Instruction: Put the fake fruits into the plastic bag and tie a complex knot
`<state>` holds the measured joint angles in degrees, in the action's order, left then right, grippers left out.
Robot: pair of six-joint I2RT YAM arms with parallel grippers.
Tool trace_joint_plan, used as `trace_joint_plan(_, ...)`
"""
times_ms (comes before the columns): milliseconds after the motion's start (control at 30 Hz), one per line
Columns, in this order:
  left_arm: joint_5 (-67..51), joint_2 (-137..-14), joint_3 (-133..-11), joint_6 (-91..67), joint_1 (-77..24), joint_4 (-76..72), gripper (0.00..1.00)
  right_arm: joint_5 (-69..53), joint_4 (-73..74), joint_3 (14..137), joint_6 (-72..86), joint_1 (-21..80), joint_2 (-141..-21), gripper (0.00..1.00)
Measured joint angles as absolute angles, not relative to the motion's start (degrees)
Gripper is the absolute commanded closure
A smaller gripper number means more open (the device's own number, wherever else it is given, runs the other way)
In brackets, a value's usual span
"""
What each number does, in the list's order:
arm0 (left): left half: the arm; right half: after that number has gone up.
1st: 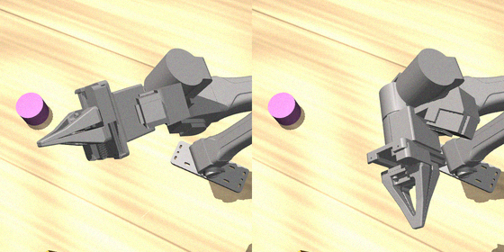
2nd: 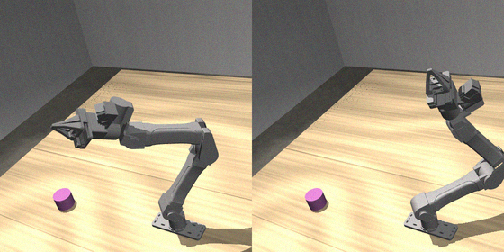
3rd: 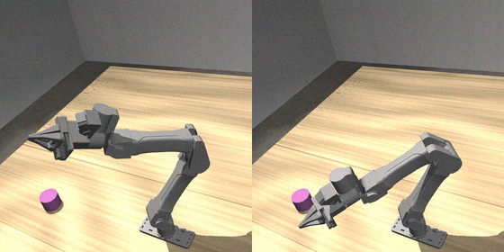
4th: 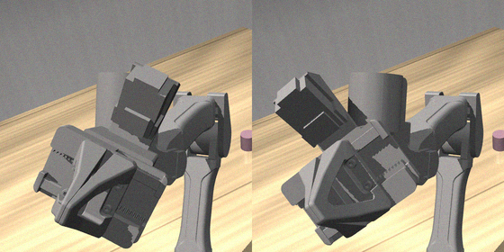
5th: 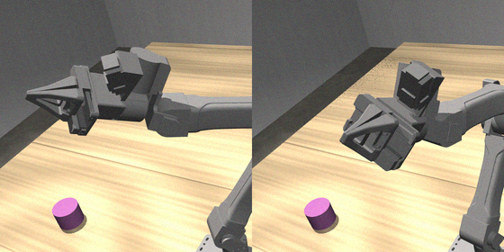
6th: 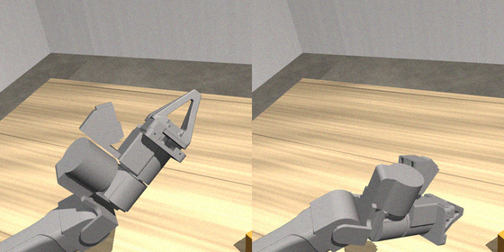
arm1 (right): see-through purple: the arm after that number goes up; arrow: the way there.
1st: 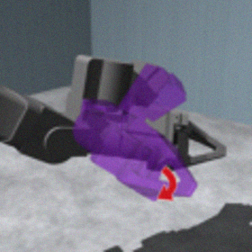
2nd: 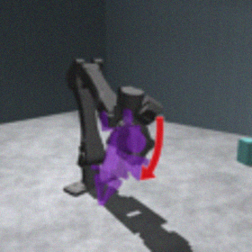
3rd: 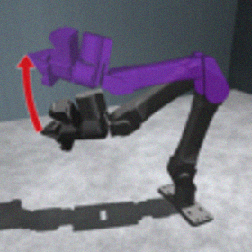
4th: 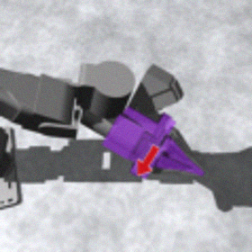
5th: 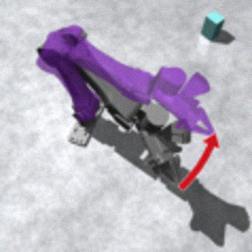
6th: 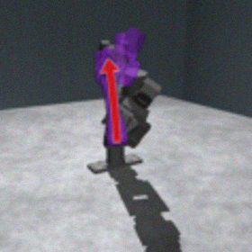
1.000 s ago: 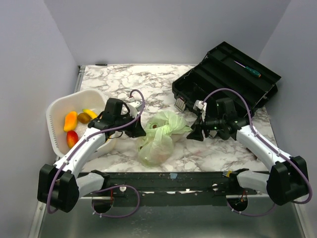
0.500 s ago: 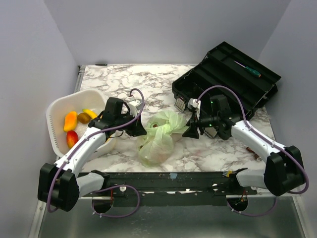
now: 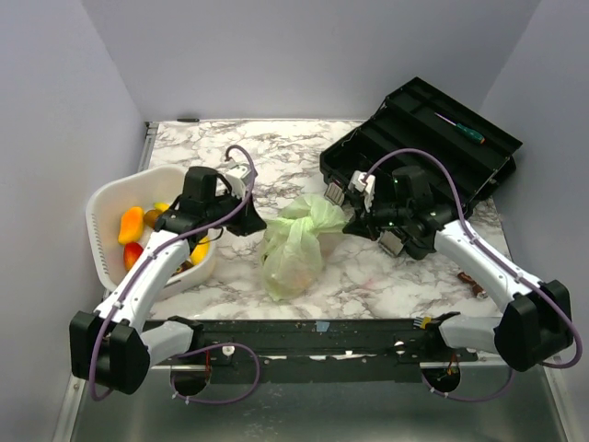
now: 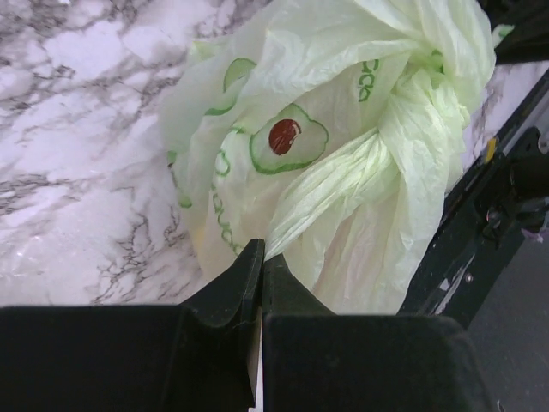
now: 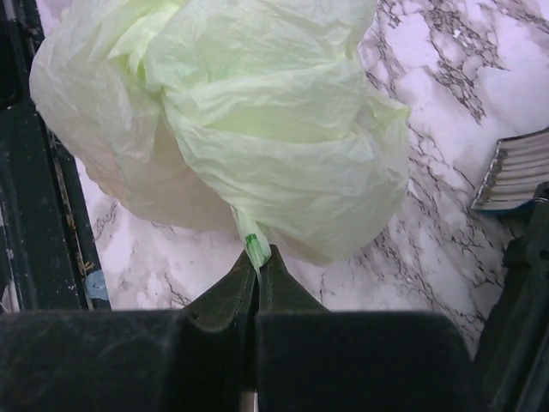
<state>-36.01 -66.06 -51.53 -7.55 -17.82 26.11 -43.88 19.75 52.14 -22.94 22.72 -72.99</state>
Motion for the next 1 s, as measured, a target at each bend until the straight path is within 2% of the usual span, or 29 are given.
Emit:
trace_joint_plan(200,-34.70,-63.77,-55.22,-6.04,-13.23,27.79,1.00,-37.63,23.62,52.14,-25.74,22.94,-68.40,1.00)
trace_joint_plan(467,-32.95,-64.51,-59.37,4.21,-8.69,31.97,1.00,-32.71,23.86,49.76,-31.11,21.10,-66.72,0.99)
trace_joint_plan(667,-32.51,-71.24,-60.64,8.45,-6.15,33.95,1.00,-32.47,23.22,45.54,-32.29,20.99,-65.82,0.99)
trace_joint_plan(1000,-30.98,-83.13,-69.43,8.58,-5.10,35.59,1.00,-30.39,22.65,39.81,-35.44,20.99,-56.51,0.99)
